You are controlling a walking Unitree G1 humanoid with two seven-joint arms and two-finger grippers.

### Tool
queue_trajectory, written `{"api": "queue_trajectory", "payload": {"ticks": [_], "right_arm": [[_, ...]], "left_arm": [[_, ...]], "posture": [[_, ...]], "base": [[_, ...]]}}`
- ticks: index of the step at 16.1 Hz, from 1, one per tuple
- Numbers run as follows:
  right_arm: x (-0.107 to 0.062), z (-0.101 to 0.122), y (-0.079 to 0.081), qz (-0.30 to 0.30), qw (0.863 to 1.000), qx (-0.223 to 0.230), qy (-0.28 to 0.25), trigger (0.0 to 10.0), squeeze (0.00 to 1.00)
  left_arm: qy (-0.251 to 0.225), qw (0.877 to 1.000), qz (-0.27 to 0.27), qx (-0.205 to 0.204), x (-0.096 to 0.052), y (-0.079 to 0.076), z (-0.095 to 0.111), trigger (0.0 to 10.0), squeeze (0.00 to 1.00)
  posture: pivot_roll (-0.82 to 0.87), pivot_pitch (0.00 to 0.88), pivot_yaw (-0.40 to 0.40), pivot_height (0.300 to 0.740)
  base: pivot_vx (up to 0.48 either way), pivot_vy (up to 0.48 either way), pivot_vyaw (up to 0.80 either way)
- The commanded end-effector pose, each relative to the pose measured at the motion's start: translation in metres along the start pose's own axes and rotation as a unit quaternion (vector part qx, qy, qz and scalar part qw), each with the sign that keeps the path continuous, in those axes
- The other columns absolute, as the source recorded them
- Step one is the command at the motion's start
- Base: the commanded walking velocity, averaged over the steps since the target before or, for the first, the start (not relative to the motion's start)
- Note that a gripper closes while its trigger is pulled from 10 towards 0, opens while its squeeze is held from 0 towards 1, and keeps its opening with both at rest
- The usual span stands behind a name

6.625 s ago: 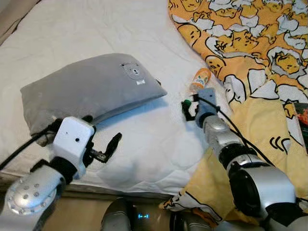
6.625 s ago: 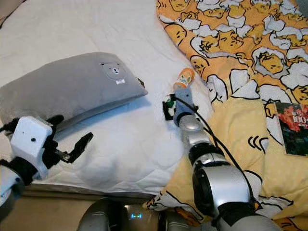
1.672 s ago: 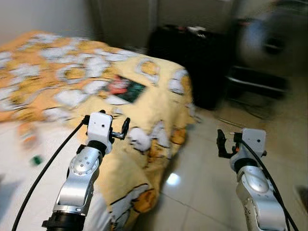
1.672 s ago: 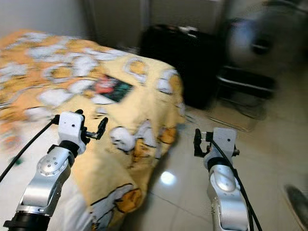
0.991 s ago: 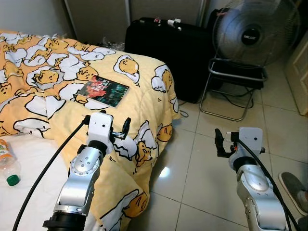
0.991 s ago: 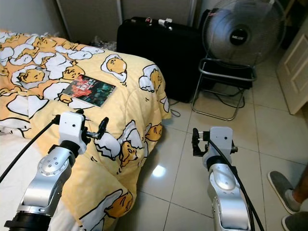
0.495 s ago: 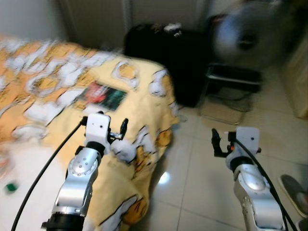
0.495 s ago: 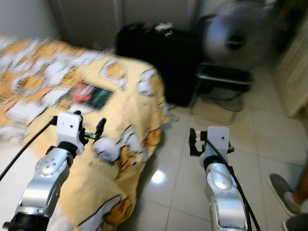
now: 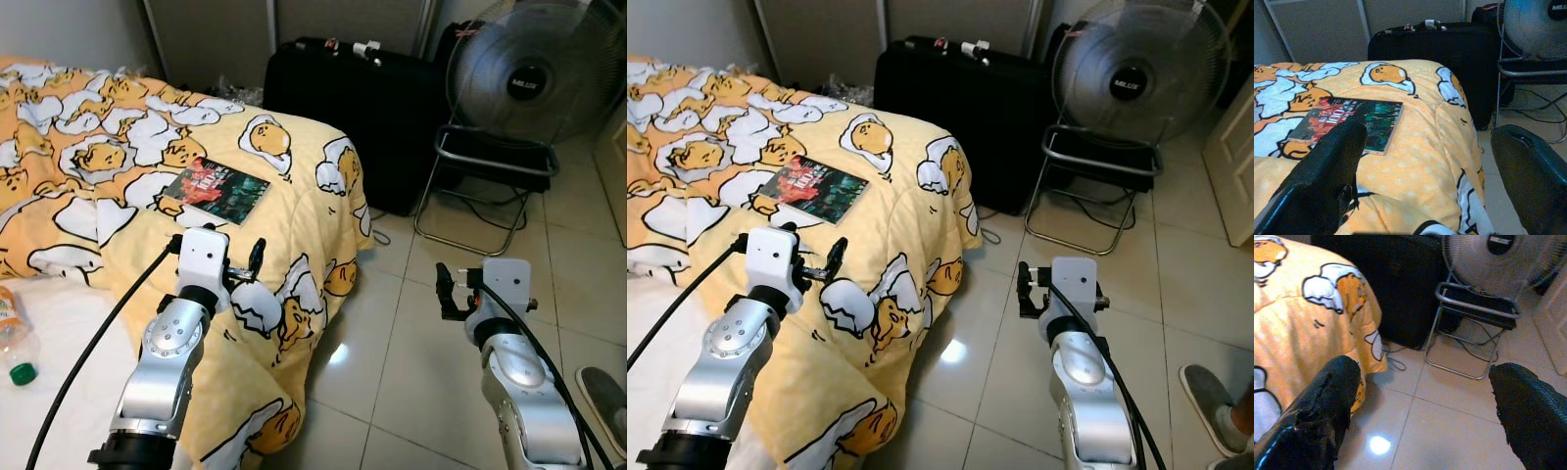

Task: Clean up the room

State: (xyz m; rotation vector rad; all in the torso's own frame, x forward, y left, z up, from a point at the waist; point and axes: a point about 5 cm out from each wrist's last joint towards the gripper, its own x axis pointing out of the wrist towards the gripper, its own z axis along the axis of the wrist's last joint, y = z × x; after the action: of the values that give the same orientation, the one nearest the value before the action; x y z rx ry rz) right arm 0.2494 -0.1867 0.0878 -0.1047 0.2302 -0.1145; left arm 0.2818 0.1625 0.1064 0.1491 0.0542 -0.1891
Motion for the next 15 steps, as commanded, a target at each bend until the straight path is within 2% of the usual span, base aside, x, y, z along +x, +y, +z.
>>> {"api": "queue_trajectory", "payload": {"ticks": [1, 2, 6, 15], "right_arm": [[0.002, 0.0015, 0.002, 0.004, 1.0, -0.005, 0.001, 10.0, 0.0], [0.0021, 0.0006, 0.0003, -0.008, 1.0, 0.007, 0.005, 10.0, 0.0], [0.003, -0.0009, -0.0018, -0.008, 1.0, -0.001, 0.009, 10.0, 0.0], [0.0026, -0.0021, -0.0021, -0.008, 1.0, -0.007, 0.013, 10.0, 0.0]], "left_arm": [[-0.003, 1.0, 0.002, 0.002, 0.0013, 0.0008, 0.0022, 10.0, 0.0], [-0.002, 1.0, 0.003, 0.001, 0.0011, 0.0007, 0.0017, 10.0, 0.0], [-0.002, 1.0, 0.005, 0.001, 0.0012, 0.0004, 0.0016, 10.0, 0.0], [0.01, 1.0, 0.013, 0.011, 0.0006, -0.0007, -0.0027, 10.0, 0.0]], "posture": [[-0.11, 0.0, 0.013, 0.74], [-0.11, 0.0, 0.012, 0.74], [-0.11, 0.0, 0.009, 0.74], [-0.12, 0.0, 0.011, 0.74]], "base": [[0.281, 0.0, 0.8], [0.274, 0.0, 0.0], [0.249, 0.0, 0.0], [0.0, 0.0, 0.0]]}}
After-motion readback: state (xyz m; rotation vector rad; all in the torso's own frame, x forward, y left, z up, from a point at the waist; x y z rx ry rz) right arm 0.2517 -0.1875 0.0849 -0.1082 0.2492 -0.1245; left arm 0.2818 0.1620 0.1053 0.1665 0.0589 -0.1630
